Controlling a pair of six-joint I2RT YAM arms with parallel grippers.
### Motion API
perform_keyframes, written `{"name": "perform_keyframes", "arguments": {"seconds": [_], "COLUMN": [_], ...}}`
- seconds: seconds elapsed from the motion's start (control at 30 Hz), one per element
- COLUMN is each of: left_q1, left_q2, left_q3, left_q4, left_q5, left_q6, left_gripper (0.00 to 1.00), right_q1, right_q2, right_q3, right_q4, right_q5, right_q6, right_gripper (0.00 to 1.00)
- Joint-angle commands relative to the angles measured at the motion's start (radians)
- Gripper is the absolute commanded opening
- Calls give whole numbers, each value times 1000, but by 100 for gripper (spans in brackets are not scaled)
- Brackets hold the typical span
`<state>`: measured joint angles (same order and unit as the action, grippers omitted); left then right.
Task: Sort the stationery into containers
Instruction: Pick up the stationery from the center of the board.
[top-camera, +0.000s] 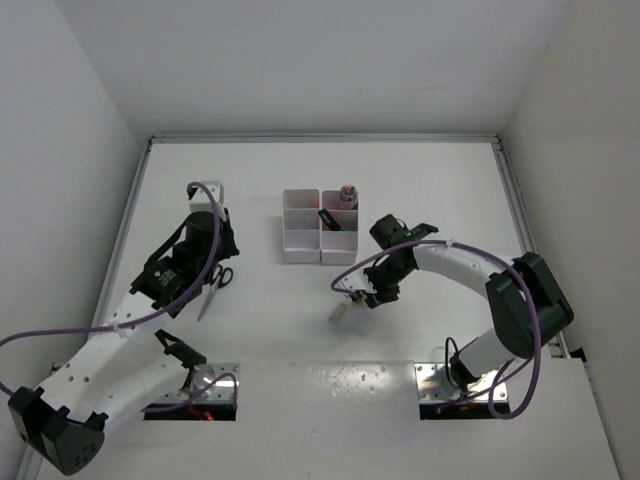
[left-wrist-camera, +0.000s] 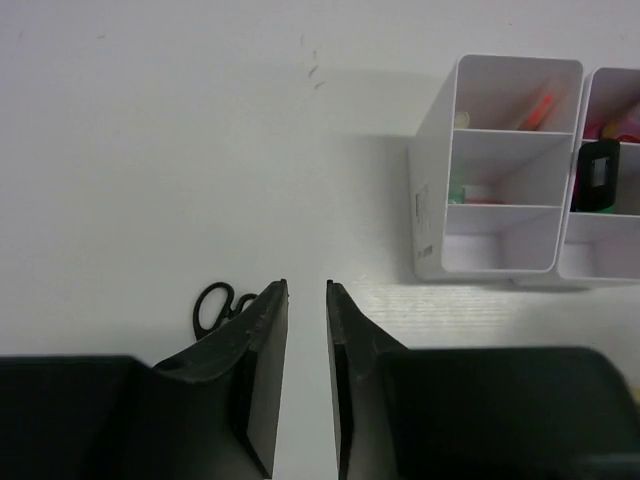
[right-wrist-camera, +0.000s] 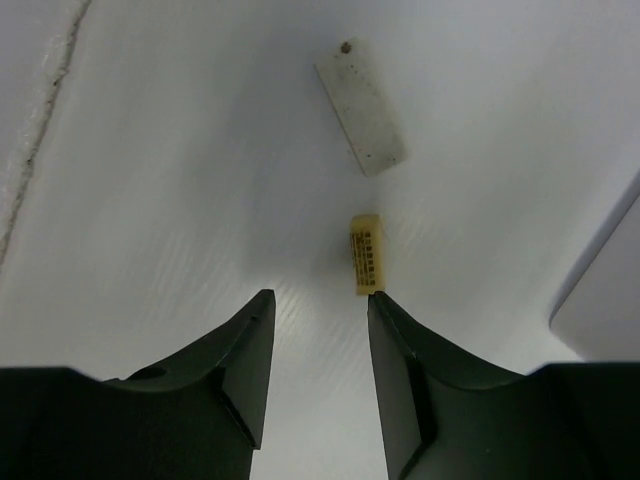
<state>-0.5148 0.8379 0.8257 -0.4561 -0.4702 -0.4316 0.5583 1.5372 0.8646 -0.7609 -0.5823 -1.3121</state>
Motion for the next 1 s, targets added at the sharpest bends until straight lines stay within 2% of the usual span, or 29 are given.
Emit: {"name": "perform_keyframes", "arguments": {"seconds": [0.0, 0.23, 0.37, 0.47, 0.5, 0.6, 0.67, 0.7, 0.8, 0.83, 0.9, 0.97], "left_q1": [10, 10, 10, 10, 10, -1, -14, -33, -65, -85, -100, -113], "left_q2": [-49, -78, -97, -97, -97, -47, 18, 35, 59, 59, 50, 73], "left_q3": [10, -19, -28, -28, -39, -50, -60, -75, -85, -85, -94, -94], "left_q4": [-6, 36, 45, 57, 57, 86, 96, 96, 105, 105, 105, 105], "left_q5": [27, 103, 116, 200, 238, 437, 560, 582, 617, 617, 617, 617], "left_q6": [8, 30, 39, 48, 48, 57, 57, 57, 67, 67, 30, -10], "left_gripper": [27, 41, 41, 41, 33, 19, 19, 24, 34, 46, 55, 56], "right_q1": [46, 98, 117, 126, 126, 126, 135, 135, 135, 135, 135, 126], "right_q2": [30, 60, 81, 106, 124, 136, 146, 146, 120, 100, 20, -34], "right_q3": [-19, -39, -49, -49, -49, -39, -39, -39, -21, -21, -12, -3], "right_q4": [129, 276, 318, 328, 328, 314, 305, 305, 296, 296, 324, 389], "right_q5": [21, 137, 176, 213, 222, 222, 231, 231, 231, 231, 260, 298], "right_q6": [39, 152, 186, 200, 200, 200, 200, 200, 234, 249, 312, 359], "right_gripper": [43, 46, 47, 46, 45, 37, 31, 27, 9, 4, 3, 1]}}
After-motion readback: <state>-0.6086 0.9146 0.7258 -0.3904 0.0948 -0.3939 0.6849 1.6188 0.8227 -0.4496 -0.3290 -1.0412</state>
